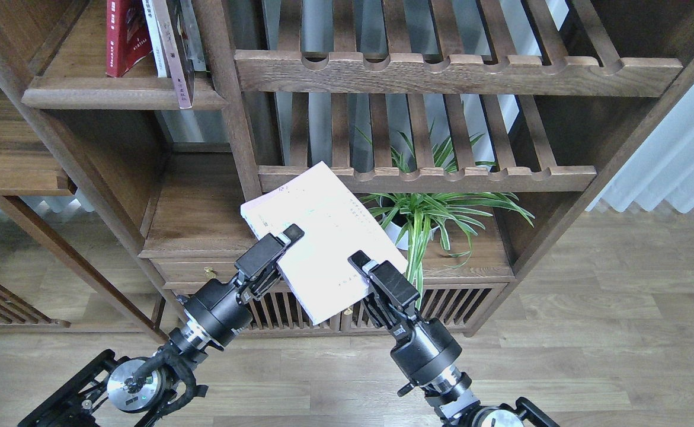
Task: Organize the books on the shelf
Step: 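Grasp the white book with the left gripper and release the right gripper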
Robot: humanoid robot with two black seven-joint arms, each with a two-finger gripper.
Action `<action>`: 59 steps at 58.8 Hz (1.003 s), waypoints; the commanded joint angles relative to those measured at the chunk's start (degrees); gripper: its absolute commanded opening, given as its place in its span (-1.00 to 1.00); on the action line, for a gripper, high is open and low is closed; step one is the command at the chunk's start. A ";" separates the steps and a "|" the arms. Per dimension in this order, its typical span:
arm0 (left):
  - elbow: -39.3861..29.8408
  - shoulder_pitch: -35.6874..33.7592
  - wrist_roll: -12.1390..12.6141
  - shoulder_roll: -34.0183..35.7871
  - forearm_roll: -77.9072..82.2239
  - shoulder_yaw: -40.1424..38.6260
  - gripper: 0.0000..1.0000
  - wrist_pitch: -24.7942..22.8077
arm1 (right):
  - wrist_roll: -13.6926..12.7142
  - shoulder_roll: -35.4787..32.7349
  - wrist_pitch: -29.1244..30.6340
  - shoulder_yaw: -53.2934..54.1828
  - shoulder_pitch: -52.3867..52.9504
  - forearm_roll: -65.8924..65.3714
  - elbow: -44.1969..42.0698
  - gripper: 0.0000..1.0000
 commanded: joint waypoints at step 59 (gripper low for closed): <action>-4.56 7.39 2.62 10.25 18.81 -14.34 -0.96 0.01 | 0.54 -5.46 0.01 7.05 0.00 0.43 -2.72 0.65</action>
